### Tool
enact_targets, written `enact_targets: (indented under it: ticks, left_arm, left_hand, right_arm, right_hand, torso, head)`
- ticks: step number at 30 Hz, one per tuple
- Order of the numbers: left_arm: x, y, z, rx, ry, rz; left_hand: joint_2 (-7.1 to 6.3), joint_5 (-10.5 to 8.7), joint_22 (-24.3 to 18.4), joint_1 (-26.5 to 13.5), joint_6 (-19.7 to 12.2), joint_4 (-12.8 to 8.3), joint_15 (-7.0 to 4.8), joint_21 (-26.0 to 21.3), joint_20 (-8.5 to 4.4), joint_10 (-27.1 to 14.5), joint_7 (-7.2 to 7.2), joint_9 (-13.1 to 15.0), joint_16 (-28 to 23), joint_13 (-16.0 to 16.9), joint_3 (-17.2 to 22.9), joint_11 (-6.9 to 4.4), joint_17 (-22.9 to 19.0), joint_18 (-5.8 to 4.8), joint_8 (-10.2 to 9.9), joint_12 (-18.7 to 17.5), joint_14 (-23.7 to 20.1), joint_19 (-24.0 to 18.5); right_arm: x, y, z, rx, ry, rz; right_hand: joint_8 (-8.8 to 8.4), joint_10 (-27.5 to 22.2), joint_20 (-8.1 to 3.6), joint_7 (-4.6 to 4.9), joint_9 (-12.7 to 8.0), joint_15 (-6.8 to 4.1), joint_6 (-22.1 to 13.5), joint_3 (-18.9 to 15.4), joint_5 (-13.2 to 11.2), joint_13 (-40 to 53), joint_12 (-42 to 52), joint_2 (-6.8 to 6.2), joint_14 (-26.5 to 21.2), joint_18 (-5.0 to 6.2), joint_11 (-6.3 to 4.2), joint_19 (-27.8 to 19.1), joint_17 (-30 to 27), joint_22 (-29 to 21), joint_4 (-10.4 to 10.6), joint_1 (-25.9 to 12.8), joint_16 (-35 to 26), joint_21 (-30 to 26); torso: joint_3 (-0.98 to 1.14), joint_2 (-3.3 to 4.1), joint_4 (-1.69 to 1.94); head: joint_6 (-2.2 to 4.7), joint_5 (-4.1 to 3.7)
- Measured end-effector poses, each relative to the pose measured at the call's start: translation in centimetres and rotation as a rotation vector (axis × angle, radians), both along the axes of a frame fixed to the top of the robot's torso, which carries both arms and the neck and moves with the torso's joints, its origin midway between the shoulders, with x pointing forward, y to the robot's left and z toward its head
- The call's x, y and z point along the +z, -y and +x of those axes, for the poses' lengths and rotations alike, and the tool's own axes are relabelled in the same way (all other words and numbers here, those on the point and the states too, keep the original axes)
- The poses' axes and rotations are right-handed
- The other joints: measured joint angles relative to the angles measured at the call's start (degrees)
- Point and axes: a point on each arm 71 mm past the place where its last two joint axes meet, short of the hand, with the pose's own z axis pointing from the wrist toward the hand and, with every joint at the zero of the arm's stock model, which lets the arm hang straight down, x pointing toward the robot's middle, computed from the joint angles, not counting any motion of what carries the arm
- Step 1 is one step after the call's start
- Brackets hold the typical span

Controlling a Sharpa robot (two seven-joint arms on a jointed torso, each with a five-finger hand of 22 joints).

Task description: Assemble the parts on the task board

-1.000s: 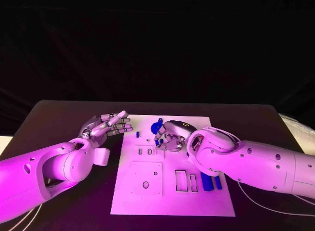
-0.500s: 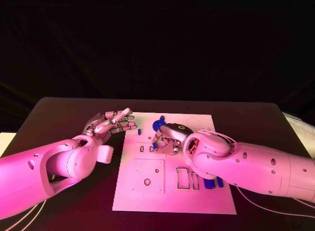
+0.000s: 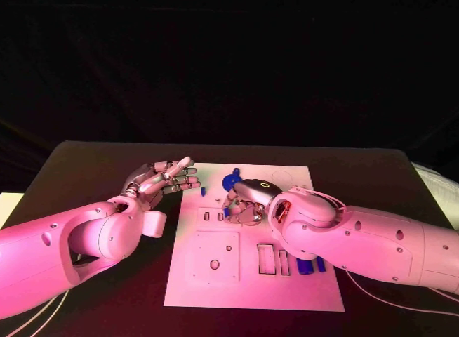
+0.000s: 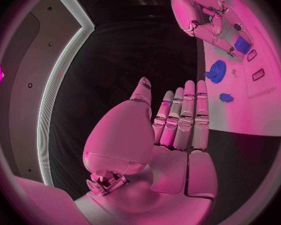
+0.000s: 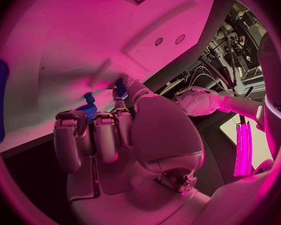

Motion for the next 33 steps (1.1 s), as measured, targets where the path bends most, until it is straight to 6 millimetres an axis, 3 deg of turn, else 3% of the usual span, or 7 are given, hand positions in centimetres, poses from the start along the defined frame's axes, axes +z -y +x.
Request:
enact_targets:
  ticks: [11, 33]
  left_arm:
    - [0.0, 0.07, -0.01, -0.001, 0.0, -0.001]
    - [-0.04, 0.1, 0.02, -0.001, -0.003, -0.002]
  left_hand:
    - [0.0, 0.0, 0.0, 0.0, 0.0, -0.2, 0.0, -0.3, 0.0, 0.0, 0.0, 0.0, 0.0, 0.0, -0.2, 0.0, 0.1, 0.0, 0.0, 0.0, 0.0, 0.0]
    - [0.0, 0.0, 0.0, 0.0, 0.0, -0.2, 0.0, -0.3, 0.0, 0.0, 0.0, 0.0, 0.0, 0.0, -0.2, 0.0, 0.1, 0.0, 0.0, 0.0, 0.0, 0.0]
  right_arm:
    - [0.01, -0.07, 0.03, 0.009, -0.002, -0.016]
    - [-0.02, -0.03, -0.12, 0.011, 0.012, -0.027]
  right_hand:
    - [0.82, -1.0, 0.0, -0.92, -0.3, 0.0, 1.0, -1.5, 1.4, 0.0, -1.9, -2.7, 0.0, 0.0, 0.1, 0.0, 0.0, 0.0, 1.0, -2.9, -0.3, -0.2]
    - [-0.03, -1.6, 0.01, -0.12, -0.5, 0.0, -0.2, -2.7, 1.6, -0.1, -2.6, -4.08, 0.0, 0.0, 0.69, 0.0, 0.0, 0.0, 1.4, -4.0, -0.6, -0.4]
  torso:
    - [-0.03, 0.02, 0.02]
    - [-0.04, 0.04, 0.05]
  head:
    - [-0.21, 0.02]
    - [-0.17, -0.08]
